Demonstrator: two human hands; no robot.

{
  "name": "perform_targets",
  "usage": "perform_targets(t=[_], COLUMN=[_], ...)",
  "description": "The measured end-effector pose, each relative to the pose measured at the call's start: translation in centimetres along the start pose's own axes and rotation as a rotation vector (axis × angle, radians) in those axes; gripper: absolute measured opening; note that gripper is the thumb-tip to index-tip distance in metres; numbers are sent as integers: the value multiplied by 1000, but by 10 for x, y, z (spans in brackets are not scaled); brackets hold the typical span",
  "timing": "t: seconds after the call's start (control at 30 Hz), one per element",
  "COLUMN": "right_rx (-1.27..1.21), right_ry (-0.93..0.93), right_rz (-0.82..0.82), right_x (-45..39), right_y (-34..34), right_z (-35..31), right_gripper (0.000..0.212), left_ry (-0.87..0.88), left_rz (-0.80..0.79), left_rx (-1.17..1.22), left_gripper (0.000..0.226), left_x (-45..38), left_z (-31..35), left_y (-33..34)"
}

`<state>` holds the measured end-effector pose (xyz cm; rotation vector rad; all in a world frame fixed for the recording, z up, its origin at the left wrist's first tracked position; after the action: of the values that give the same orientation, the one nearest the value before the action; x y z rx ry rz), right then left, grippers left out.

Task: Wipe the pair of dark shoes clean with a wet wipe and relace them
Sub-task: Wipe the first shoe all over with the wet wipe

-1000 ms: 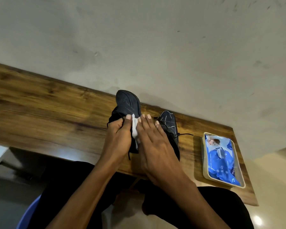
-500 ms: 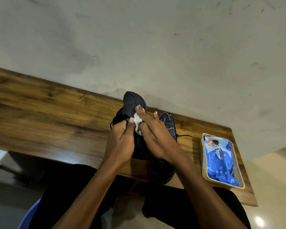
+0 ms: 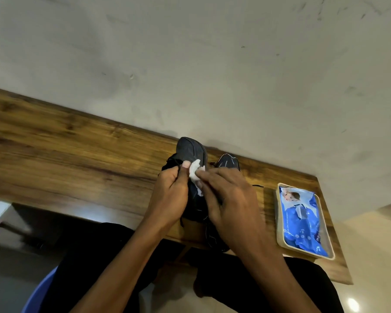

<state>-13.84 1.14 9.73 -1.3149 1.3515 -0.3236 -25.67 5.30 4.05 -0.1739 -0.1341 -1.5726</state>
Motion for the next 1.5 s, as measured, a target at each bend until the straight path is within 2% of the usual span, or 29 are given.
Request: perform_targets(t=[0.13, 0.27, 0.33, 0.4, 0.6, 0.7, 0.8, 0.93, 1.0, 1.1, 1.23, 1.33, 1.5], right_rx=[73, 170, 167, 125, -150, -188, -176, -51, -10, 3, -26, -106, -189], right_ry=[-133, -131, -124, -105, 55, 76, 10, -183, -223, -168, -114, -94, 44], right_rz=[33, 12, -14, -63, -212, -196, -126, -88, -74, -62, -142, -137, -126], right_x=[10, 2, -1, -3, -17, -18, -13, 3, 4, -6, -13, -17, -32], right_y=[1, 7, 10, 14, 21, 20, 16, 18, 17, 19, 33, 31, 28], right_z=[-22, -25, -27, -26, -3, 2, -1, -19, -20, -10, -8, -5, 7], right_gripper=[29, 38, 44, 48, 53, 54, 51, 48, 49, 52, 56, 52, 47], left_ry=[-123, -179, -160, -129, -49, -21, 22, 11, -13, -27, -1, 39, 40], left_rz=[0, -61, -125, -203, -388, -440, -427, -409, -402, -356, -321, -305, -311], left_rx=[123, 251, 317, 365, 280, 257, 269, 400, 486, 501, 382, 333, 359], left_gripper=[44, 35, 41, 53, 42, 57, 64, 60, 56, 65, 55, 53, 59], left_x=[-3, -1, 0, -1, 8, 13, 13, 9, 7, 6, 5, 4, 5], left_z=[-9, -9, -5, -6, -4, -5, -5, 0, 0, -1, -3, -1, 3], left_y=[-4, -2, 0, -1, 2, 3, 2, -1, -3, -2, 0, -1, 0])
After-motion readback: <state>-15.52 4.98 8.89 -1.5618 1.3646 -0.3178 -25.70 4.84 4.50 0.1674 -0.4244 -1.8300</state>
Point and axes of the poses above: each hand's wrist, its own x-axis away from the middle knuckle, its own y-axis out of the palm, z = x × y, the point moved 7 cm from there along -x, towards the middle knuckle, and after that the axes turned 6 degrees about -y, right-handed, at the moved point
